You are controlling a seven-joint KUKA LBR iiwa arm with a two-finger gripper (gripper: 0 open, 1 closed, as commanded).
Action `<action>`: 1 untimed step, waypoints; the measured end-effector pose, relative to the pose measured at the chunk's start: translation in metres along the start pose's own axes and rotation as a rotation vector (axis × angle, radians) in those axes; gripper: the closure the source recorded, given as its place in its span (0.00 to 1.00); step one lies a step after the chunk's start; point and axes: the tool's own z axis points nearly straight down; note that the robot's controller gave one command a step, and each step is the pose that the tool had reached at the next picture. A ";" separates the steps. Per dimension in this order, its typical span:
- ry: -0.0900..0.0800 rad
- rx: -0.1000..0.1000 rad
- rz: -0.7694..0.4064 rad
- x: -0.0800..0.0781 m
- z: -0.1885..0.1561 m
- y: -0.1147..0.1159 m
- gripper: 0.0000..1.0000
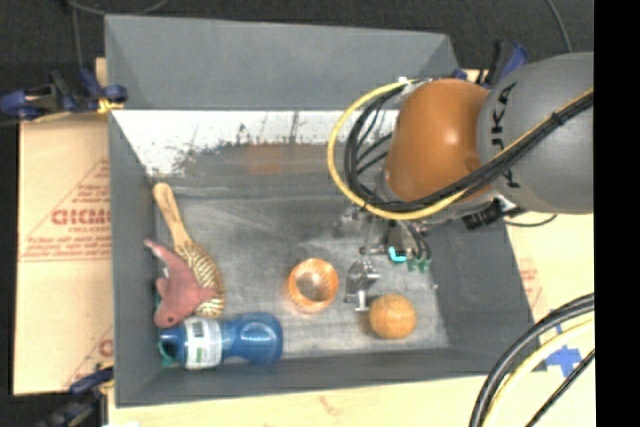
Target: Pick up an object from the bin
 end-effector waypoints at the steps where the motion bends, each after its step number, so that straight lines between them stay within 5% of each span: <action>1: -0.008 0.000 0.000 -0.002 -0.004 0.000 0.00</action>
Offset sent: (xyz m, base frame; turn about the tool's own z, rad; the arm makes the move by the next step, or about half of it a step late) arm -0.0029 0.0228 -0.0130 0.1111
